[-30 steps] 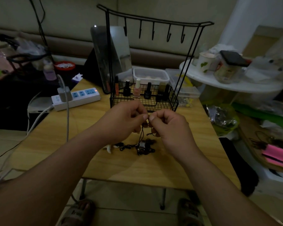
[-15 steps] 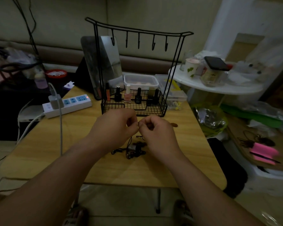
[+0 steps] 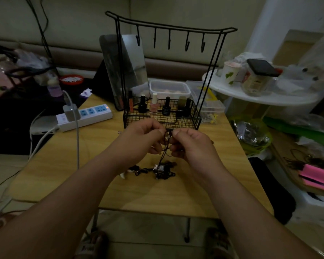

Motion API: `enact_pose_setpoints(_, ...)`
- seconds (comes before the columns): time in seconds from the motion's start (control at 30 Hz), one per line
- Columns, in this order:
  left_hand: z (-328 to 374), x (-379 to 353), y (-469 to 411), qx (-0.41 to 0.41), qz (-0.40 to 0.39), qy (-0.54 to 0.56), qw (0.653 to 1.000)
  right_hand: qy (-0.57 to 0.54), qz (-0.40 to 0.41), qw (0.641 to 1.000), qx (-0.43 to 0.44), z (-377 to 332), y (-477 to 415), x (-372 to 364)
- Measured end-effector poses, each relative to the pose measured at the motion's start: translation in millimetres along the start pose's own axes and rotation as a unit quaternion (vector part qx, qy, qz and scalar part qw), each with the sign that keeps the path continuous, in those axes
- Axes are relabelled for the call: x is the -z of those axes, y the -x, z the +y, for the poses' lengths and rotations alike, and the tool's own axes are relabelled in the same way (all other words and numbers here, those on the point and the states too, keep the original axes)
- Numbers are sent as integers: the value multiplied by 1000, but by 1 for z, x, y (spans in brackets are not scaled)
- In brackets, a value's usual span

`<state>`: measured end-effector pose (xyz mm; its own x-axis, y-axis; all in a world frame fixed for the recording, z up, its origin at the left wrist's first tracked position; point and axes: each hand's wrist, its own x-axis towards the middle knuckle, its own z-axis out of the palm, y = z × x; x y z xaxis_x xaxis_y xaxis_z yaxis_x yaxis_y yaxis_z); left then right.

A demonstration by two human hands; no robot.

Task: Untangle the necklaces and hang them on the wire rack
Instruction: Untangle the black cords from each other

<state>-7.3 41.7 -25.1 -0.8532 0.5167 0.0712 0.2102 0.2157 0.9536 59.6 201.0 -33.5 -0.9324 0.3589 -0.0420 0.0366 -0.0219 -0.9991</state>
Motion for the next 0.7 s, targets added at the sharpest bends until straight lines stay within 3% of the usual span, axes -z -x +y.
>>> enact_pose_setpoints(0.33,-4,9,0,-23,-74,-54,996,123,-16,990,64,-1,10,7)
enact_pose_setpoints(0.7,-1,13,-8,49,-37,185,981,102,3,994,27,-5,2,7)
